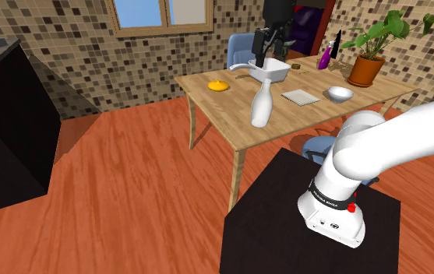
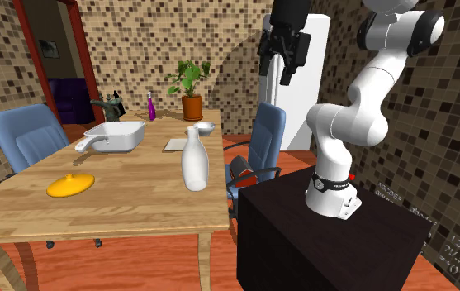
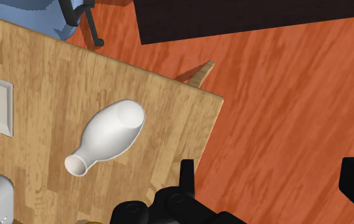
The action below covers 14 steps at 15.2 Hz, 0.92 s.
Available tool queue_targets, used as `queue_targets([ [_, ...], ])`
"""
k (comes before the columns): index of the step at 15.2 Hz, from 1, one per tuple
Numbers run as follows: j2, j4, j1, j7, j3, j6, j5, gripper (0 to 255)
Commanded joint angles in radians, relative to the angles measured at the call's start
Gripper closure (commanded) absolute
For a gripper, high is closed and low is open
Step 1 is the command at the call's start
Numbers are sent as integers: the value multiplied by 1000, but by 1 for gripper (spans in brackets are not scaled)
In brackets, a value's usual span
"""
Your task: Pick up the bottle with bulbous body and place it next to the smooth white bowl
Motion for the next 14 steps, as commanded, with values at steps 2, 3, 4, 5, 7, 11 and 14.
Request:
queue_targets([
  [2, 2, -16, -6, -17, -22, 22, -9, 0],
  [3, 6, -31, -12, -33, -45, 44, -19, 0],
  [4, 11, -44, -19, -50, -67, 67, -28, 0],
  [5, 17, -57, -25, -66, -90, 90, -37, 0],
  [7, 34, -78, -38, -99, -135, 136, -53, 0],
  [11, 84, -107, -64, -165, -226, 229, -83, 0],
  [14, 137, -115, -79, -215, -295, 301, -99, 0],
])
